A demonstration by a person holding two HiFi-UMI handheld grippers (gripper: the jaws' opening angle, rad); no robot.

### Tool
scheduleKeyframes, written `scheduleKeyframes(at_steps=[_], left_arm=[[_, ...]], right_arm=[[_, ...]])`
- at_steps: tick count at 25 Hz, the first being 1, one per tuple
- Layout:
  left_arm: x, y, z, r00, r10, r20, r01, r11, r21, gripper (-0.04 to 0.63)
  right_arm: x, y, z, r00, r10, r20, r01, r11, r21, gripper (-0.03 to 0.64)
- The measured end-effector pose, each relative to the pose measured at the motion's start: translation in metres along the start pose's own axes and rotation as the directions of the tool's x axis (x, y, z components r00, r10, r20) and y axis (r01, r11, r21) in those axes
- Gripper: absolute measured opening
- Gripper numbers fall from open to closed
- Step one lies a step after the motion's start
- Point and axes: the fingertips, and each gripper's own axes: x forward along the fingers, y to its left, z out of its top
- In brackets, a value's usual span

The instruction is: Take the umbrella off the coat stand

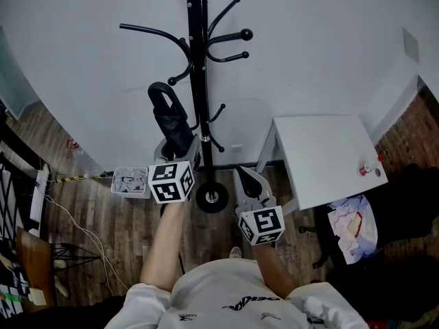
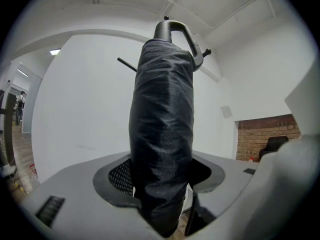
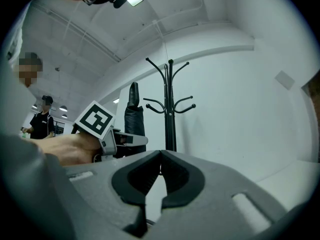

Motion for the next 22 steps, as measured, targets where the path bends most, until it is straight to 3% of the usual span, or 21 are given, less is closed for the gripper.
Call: scheduleKeyframes(at_steps=[22], left_arm=[[-0.059,-0.018,-0.033,1.0,-0.009,0.024,0.01,0.999,-0.043,0.262]], right_arm=[[-0.004,0.013,-0.008,1.0,0.008,-0.014,-0.008,1.0,0.005,-0.008]])
